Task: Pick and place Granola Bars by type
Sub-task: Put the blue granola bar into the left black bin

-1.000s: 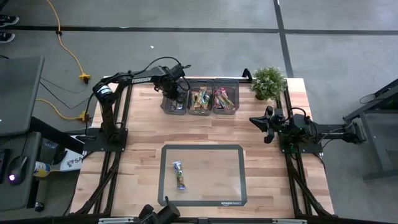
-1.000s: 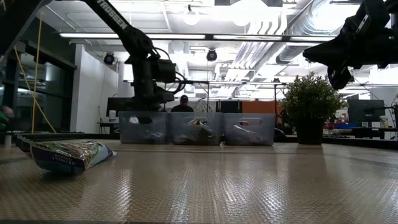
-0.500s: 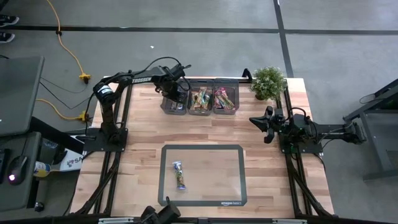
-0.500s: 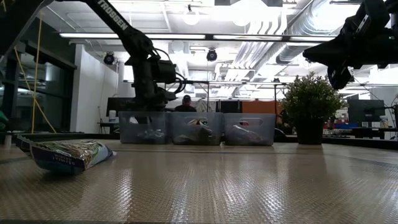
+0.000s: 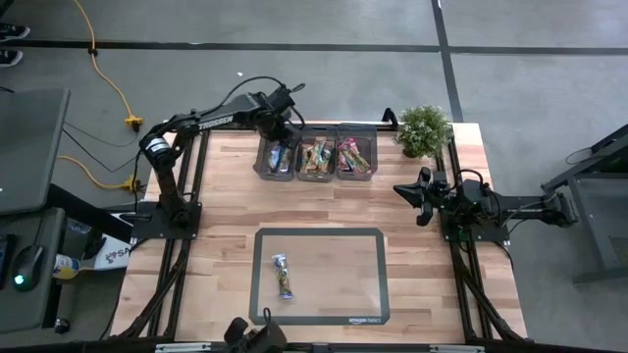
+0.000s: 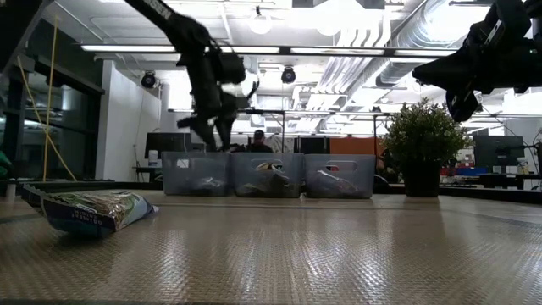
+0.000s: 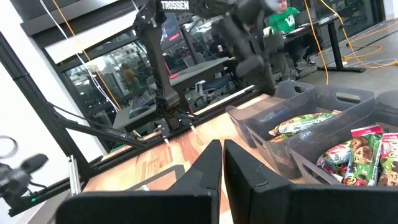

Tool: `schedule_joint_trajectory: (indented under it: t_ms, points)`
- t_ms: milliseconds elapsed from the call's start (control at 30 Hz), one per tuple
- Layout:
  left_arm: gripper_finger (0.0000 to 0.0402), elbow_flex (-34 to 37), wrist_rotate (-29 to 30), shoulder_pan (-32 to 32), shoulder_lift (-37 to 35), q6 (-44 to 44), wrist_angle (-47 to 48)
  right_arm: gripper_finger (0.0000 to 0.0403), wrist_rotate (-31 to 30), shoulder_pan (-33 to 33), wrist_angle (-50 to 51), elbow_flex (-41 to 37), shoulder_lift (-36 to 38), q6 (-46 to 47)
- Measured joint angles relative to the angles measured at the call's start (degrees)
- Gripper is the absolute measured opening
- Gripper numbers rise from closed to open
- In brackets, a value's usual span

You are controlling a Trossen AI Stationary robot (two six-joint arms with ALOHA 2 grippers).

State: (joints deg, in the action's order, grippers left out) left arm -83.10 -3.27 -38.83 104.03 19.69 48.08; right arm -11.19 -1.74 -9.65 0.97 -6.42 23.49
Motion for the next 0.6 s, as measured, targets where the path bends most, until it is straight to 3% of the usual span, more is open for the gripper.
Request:
schedule_joint_trajectory:
  t_ms: [367, 600]
  points:
    - [0.0175, -3.2, 11.0, 6.7, -11.4, 0.4, -0.4, 0.0000, 0.0, 0.0, 0.0, 0.0, 0.0, 0.0]
    - [0.0175, -3.2, 17.6, 13.7, -20.7, 7.9, 0.8, 0.0000, 0.0, 0.0, 0.0, 0.0, 0.0, 0.0]
